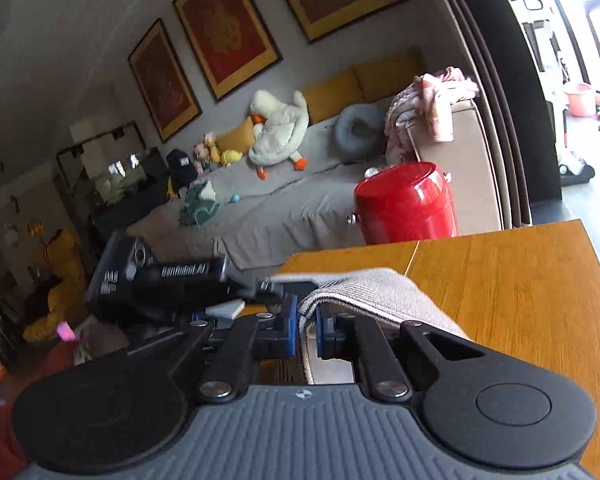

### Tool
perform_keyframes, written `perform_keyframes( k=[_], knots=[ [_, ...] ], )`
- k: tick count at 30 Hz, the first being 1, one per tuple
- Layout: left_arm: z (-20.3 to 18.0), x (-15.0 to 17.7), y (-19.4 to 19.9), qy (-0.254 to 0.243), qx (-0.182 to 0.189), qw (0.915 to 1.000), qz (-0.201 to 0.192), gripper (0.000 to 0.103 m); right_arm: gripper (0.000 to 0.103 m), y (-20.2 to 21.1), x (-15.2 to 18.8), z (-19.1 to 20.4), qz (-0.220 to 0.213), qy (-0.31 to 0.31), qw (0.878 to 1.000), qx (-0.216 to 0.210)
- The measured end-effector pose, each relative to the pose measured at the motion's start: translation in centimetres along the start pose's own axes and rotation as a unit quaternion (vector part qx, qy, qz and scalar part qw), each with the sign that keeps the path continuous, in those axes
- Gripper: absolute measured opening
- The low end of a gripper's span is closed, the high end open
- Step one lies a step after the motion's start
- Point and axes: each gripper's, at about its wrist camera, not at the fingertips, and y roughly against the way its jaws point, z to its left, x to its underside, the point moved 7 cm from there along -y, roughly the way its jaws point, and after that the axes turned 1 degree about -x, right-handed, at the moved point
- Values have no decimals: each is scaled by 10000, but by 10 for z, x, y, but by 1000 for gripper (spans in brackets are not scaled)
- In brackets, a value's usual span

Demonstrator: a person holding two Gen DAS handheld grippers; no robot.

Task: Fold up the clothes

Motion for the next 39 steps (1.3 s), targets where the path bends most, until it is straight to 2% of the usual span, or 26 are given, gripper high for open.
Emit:
perform_keyframes(
  k=[1, 3, 4, 8, 11, 13, 15, 18, 20, 22, 25, 26, 29, 31, 35, 37, 38, 39],
  knots=[
    [4, 0, 1, 8, -42, 10000, -38, 60, 9, -6, 15, 4, 229, 159, 9996, 68],
    [12, 2, 5, 83, -102, 9999, -104, 50, 9, -17, 45, 12, 698, 447, 9964, 203],
    [17, 3, 8, 142, -121, 9997, -135, 49, 9, -22, 59, 12, 894, 580, 9938, 330],
    [32, 2, 26, 249, -210, 9990, -307, 49, 10, -19, 90, 4, 1190, 660, 9892, 536],
    [42, 0, 41, 189, -482, 9977, -446, 60, 13, 1, 83, 2, 1068, 663, 9905, 559],
    [46, 1, 51, 185, -563, 9970, -499, 61, 16, 16, 71, -3, 888, 683, 9919, 592],
    [45, 3, 60, 182, -579, 9966, -557, 64, 29, 29, 53, -12, 611, 633, 9936, 711],
    [35, 5, 65, 23, -691, 9956, -637, 65, 30, 37, 27, -26, 255, 475, 9949, 858],
    [25, 6, 68, 27, -513, 9966, -640, 65, 32, 37, 16, -29, 100, 423, 9954, 859],
    [17, 6, 72, 57, -267, 9976, -634, 65, 38, 33, 11, -28, 91, 690, 9930, 951],
    [8, 7, 77, 91, -20, 9982, -596, 66, 49, 25, 3, -32, 87, 1065, 9879, 1122],
    [7, 7, 77, 107, 5, 9981, -604, 66, 55, 23, -4, -41, 40, 1016, 9875, 1203],
    [4, 9, 81, 139, 45, 9977, -657, 68, 55, 16, -19, -76, -77, 178, 9910, 1326],
    [3, 10, 86, 179, 78, 9975, -684, 68, 55, 15, -23, -81, -218, -116, 9927, 1177],
    [7, 4, 96, 342, 174, 9964, -751, 69, 54, 16, -15, -56, -294, -19, 9968, 747],
    [9, 1, 99, 399, 182, 9960, -779, 69, 41, 16, -9, -41, -259, 196, 9969, 715],
    [10, 0, 100, 430, 200, 9959, -775, 69, 34, 16, -4, -30, -245, 562, 9951, 774],
    [11, 0, 100, 484, 259, 9956, -759, 69, 34, 17, 1, -17, -233, 988, 9912, 849]
  ],
)
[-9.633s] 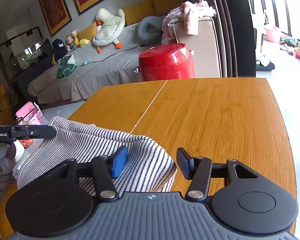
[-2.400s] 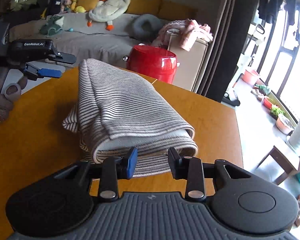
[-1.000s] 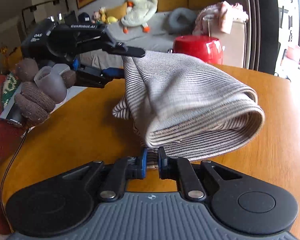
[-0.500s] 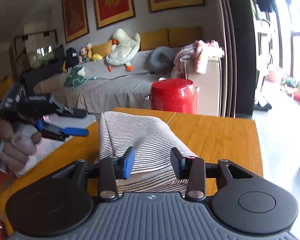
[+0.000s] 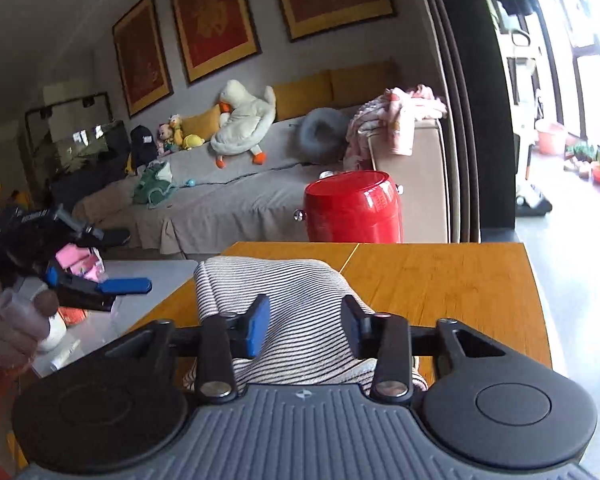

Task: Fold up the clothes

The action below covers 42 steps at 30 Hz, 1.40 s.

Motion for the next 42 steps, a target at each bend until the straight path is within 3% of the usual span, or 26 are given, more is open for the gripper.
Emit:
perform_keyframes(
  k=[2, 4, 8, 13, 15, 16, 17, 18, 19, 23, 25, 28, 29, 30, 31, 33, 35, 38, 39, 41, 42],
  knots=[
    [0, -1, 1, 81, 87, 9999, 25, 69, 34, 6, 4, 26, -34, 857, 9962, 132],
    [-1, -1, 1, 129, 154, 9998, 41, 69, 35, 10, 9, 63, -104, 1892, 9819, 68],
    [-2, -1, -2, 114, 132, 9998, 54, 69, 58, 11, 22, 136, -322, 3236, 9440, -558],
    [-8, 4, -4, 127, 175, 9997, 75, 71, 60, -5, 47, 201, -762, 4499, 8854, -889],
    [-10, 5, -4, 133, 197, 9997, 81, 74, 54, -10, 57, 221, -955, 4832, 8644, -1010],
    [-10, 6, -4, 137, 212, 9996, 91, 74, 45, -12, 57, 227, -960, 4850, 8624, -1085],
    [-11, 6, -4, 137, 226, 9996, 92, 76, 22, -13, 58, 232, -948, 4850, 8617, -1153],
    [-11, 6, -3, 136, 248, 9996, 82, 79, 6, -14, 54, 232, -895, 4776, 8667, -1122],
    [-12, 6, 0, 133, 293, 9995, 52, 81, 5, -17, 50, 230, -833, 4683, 8731, -1068],
    [-15, -1, 15, 110, 456, 9988, -139, 91, 2, -25, 19, 180, -511, 3735, 9251, -448],
    [-14, -5, 23, 159, 548, 9982, -201, 91, 2, -24, 10, 150, -321, 3227, 9457, -226],
    [-14, -7, 31, 282, 833, 9958, -237, 86, 3, -18, 5, 108, 40, 2079, 9779, -217],
    [-15, -7, 32, 297, 897, 9952, -238, 79, 4, -16, 4, 93, 157, 1587, 9869, -246],
    [-16, -6, 32, 304, 949, 9947, -237, 73, 11, -16, 4, 79, 241, 1172, 9926, -198],
    [-17, -5, 31, 249, 909, 9953, -228, 72, 18, -15, 4, 57, 279, 761, 9967, -60],
    [-18, -2, 27, 79, 670, 9975, -210, 69, 59, -13, 2, 18, 149, 74, 9996, 211],
    [-17, 1, 17, -107, 307, 9994, -155, 70, 62, -23, 3, -22, 197, -491, 9981, 325],
    [-17, 17, -11, -150, 35, 9997, 197, 72, 62, -45, 17, -60, 438, -838, 9947, 398],
    [-18, 25, -23, -335, -208, 9989, 268, 75, 63, -52, 26, -66, 543, -994, 9931, 319],
    [-18, 39, -45, -730, -716, 9939, 405, 75, 64, -64, 46, -75, 765, -1330, 9881, 112],
    [-18, 46, -56, -1127, -1137, 9862, 426, 75, 64, -65, 52, -75, 773, -1494, 9857, 35]
  ],
)
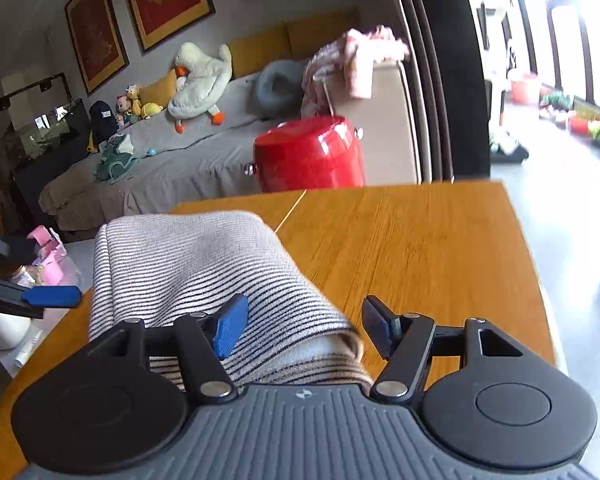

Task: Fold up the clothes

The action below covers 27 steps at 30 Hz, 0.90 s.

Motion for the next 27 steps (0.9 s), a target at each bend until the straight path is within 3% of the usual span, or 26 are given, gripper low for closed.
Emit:
perform_keyframes(
  k=[2, 5, 11, 16, 21, 25, 27],
  knots=[
    [-3, 10, -17, -654, -690, 9955, 27, 72, 64, 2, 11, 1, 12, -245, 9996, -156],
    [-6, 19, -28, -1022, -889, 9907, 87, 72, 64, 15, 26, 16, 166, -4, 9995, -266],
    [-6, 19, -19, -1084, -898, 9900, -6, 75, 68, 37, 20, 34, 249, 241, 9980, -535],
    [-3, 20, -16, -1046, -881, 9906, -22, 76, 69, 30, -2, 13, -158, -372, 9986, -353],
    [-3, 15, -5, -910, -734, 9930, -150, 74, 69, 0, 8, 6, 51, -725, 9968, -347],
    [-23, 0, 7, -873, -254, 9950, -419, 83, 69, -4, 12, 32, 71, -161, 9995, -257],
    [-31, 0, 1, -1110, -267, 9927, -400, 82, 69, -1, 11, 46, 28, 217, 9997, -129]
  ],
)
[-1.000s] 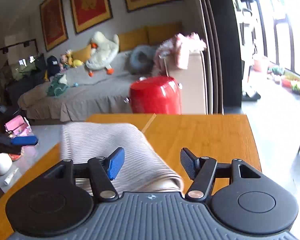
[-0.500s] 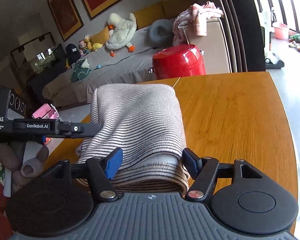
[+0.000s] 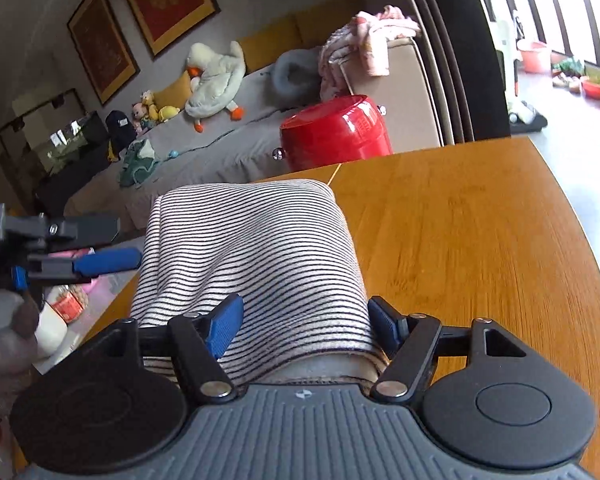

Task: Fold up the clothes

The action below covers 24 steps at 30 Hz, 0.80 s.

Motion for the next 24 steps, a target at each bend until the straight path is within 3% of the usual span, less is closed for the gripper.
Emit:
perform_keyframes(
  k=[2, 5, 6, 8, 13, 17, 24],
  knots=[
    [-5, 3, -8, -250, -77, 9996, 78, 79, 69, 5, -3, 7, -27, 129, 9999, -45],
    [6, 20, -25, -498, -484, 9969, 359, 71, 73, 14, -8, 9, -86, 33, 9997, -222],
    [13, 24, -27, -469, -570, 9965, 393, 75, 77, 15, -9, 6, -87, -74, 9995, -284],
    [25, 31, -29, -224, -523, 9973, 464, 77, 83, 9, -7, -3, 57, -313, 9989, -334],
    [41, 38, -29, 144, -269, 9984, 478, 77, 83, -19, 11, -13, 444, -863, 9941, -491],
    [63, 35, -28, 498, -140, 9977, 432, 77, 81, -38, 5, 5, 470, -592, 9948, -687],
    [127, 9, -16, 925, -417, 9948, 64, 78, 81, -95, -14, 37, 353, -269, 9957, -812]
  ],
)
